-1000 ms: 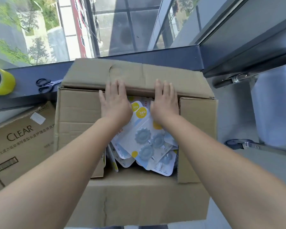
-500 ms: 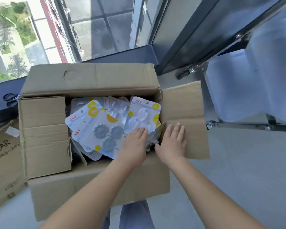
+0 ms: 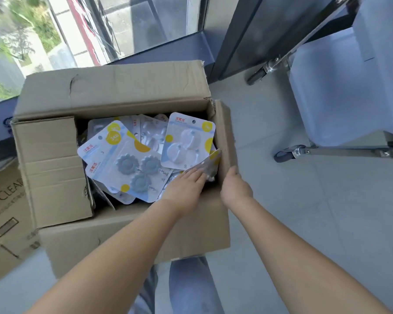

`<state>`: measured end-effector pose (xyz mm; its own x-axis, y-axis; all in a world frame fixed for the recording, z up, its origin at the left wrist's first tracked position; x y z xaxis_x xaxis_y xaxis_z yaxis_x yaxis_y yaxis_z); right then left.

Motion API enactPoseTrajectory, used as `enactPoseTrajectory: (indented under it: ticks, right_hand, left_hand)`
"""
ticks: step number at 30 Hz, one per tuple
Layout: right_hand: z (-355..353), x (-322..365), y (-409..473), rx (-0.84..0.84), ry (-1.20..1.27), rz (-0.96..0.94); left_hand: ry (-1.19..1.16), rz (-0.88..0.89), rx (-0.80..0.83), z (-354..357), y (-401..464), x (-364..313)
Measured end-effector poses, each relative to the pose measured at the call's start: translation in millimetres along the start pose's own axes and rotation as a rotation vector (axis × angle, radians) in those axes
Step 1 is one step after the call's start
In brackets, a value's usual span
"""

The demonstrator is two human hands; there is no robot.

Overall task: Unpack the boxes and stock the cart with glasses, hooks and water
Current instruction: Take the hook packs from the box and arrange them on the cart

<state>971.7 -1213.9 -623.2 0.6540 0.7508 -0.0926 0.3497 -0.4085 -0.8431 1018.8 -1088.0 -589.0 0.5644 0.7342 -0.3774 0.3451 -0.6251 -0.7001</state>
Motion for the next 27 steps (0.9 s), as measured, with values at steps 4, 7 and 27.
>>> enactPoseTrajectory:
  ticks: [4,7,27]
  right_hand:
    - [1.6,36.4,-37.8,-0.188,-0.143,-0.059]
    - [9.4,88.7,-71.6,-0.293,-0.136,-0.397]
    - [101.5,293.5,-188.5,-0.046,0.107,-0.493]
  left_hand:
    - [0.062,-0.061,-0.005,-3.6,-40.9,31.9]
    - [0.144,-0.174,0.064,2.4,-73.2,75.9]
    - [0.425,-0.503,0.116,26.8,-235.7,248.9]
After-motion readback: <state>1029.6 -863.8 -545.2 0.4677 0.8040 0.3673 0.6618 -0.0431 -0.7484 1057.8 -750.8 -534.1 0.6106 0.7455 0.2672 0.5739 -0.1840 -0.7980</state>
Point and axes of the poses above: each hand's wrist, its own y-axis towards the middle knuckle, its own z-axis out of the palm, x = y × z, the point moved 3 cm from there along y, towards the middle knuckle, and after that the axes turned 1 degree about z, right-handed, at the moved point
